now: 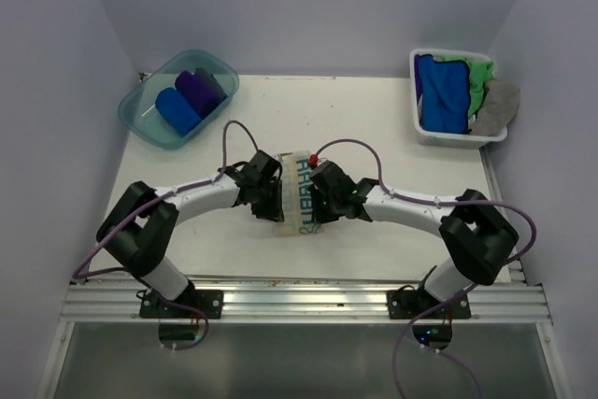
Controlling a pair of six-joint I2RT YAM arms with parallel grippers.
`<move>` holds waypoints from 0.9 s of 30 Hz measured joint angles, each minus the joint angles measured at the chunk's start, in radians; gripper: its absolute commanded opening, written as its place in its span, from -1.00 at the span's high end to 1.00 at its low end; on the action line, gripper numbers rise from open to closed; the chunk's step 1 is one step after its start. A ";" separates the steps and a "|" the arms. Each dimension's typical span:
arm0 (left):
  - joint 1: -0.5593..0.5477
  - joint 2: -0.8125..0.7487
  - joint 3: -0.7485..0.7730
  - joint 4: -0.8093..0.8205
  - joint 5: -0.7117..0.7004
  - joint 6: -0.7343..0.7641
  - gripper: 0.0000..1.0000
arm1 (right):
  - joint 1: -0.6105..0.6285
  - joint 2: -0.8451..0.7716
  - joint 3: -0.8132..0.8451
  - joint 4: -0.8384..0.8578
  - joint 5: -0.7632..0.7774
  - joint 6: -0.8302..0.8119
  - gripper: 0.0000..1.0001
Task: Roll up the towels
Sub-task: Fold the towel
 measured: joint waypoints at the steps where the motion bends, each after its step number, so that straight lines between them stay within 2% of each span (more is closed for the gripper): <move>1: 0.000 0.014 -0.006 0.009 0.002 -0.007 0.50 | 0.000 0.017 -0.006 0.004 0.000 0.001 0.93; 5: 0.002 0.047 -0.003 0.027 0.012 -0.015 0.54 | 0.000 0.072 -0.029 0.010 -0.002 0.014 0.98; 9: 0.002 0.042 0.004 0.019 0.005 -0.014 0.48 | 0.000 0.064 -0.032 0.015 0.000 0.020 0.95; 16: 0.001 -0.072 0.009 -0.019 -0.008 -0.013 0.49 | 0.003 -0.024 -0.047 -0.002 0.019 0.022 0.92; 22: -0.012 -0.092 -0.031 0.058 0.090 -0.019 0.54 | 0.016 -0.021 -0.027 0.002 0.016 0.023 0.92; 27: -0.018 -0.024 -0.095 0.112 0.130 -0.036 0.59 | 0.022 0.064 -0.020 0.037 -0.007 0.035 0.96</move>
